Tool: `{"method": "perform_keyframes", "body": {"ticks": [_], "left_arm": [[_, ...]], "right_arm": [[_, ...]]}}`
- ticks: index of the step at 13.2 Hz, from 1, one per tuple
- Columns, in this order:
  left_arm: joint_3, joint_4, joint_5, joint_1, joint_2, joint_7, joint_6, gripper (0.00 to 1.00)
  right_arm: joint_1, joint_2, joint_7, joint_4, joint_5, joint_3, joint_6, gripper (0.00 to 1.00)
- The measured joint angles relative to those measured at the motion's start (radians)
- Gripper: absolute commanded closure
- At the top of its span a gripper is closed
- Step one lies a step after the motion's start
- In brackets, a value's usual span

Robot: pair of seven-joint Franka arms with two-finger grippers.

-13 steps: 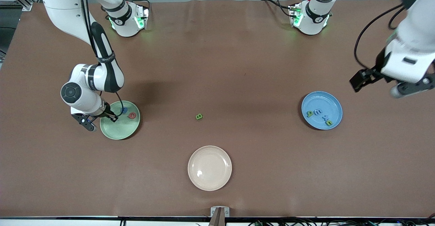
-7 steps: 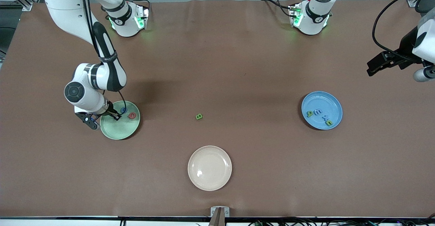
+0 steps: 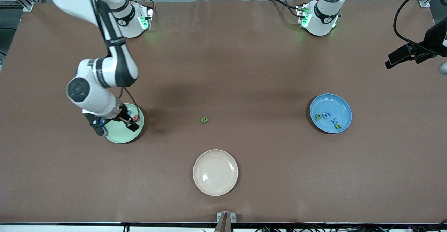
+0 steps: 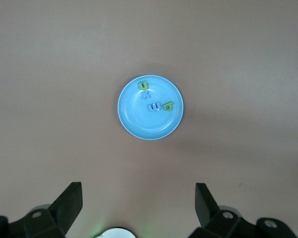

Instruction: Sort upper and lower case letters into plates

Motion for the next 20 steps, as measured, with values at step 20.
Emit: {"method": "perform_keyframes", "body": {"ticks": [20], "left_arm": [[-0.077,-0.055,0.031,0.022,-0.061,-0.063,0.043,0.00]], "right_arm": [[0.326,0.461,0.498,0.384,0.142,0.024,0.079,0.20]]}}
